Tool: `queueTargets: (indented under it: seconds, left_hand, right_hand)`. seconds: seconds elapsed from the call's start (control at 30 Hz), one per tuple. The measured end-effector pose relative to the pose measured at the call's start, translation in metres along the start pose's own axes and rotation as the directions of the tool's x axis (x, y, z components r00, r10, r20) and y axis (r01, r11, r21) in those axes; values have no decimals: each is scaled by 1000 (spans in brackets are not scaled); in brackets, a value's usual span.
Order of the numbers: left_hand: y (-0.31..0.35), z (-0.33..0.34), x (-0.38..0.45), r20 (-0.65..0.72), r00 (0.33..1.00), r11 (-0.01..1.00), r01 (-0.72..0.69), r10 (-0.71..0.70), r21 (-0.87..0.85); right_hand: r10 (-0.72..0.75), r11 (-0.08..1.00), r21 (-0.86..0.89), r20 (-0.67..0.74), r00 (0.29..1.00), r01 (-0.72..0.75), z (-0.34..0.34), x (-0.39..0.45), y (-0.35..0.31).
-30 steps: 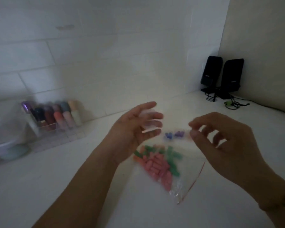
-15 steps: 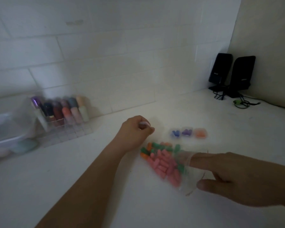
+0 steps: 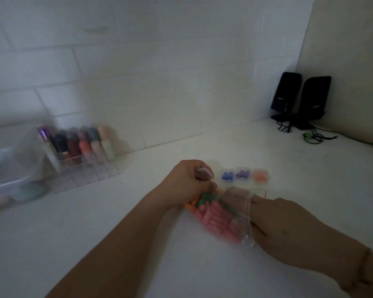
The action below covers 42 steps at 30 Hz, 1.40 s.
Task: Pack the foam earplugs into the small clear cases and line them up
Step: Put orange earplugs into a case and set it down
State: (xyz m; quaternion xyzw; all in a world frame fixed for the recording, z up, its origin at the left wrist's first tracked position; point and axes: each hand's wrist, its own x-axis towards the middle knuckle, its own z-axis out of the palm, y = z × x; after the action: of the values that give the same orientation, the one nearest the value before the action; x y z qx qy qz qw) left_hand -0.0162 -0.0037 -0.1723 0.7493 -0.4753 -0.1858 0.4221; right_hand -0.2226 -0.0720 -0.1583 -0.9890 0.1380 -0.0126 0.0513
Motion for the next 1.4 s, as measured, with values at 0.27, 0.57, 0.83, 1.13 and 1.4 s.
queueTargets:
  seconds: [0.27, 0.57, 0.83, 1.13, 1.4]
  left_hand:
    - [1, -2, -2, 95, 995, 952, 26, 4, -304]
    - [-4, -6, 1, 136, 990, 925, 28, 26, -378]
    - [-4, -10, 5, -112, 981, 855, 81, -159, -512]
    - [46, 17, -24, 165, 986, 396, 148, 9, -906]
    - [49, 36, -33, 239, 963, 274, 198, 124, -941]
  right_hand:
    - [-6, 999, 32, 27, 1000, 5, 3, 2, 2]
    - [33, 997, -65, -128, 991, -42, -4, -1, -3]
    - [120, 936, 350, -243, 963, -28, -44, -20, 17]
    - [100, 899, 389, -629, 771, 201, -33, -10, -13]
    - [185, 908, 381, -735, 652, 172, -20, -2, -19]
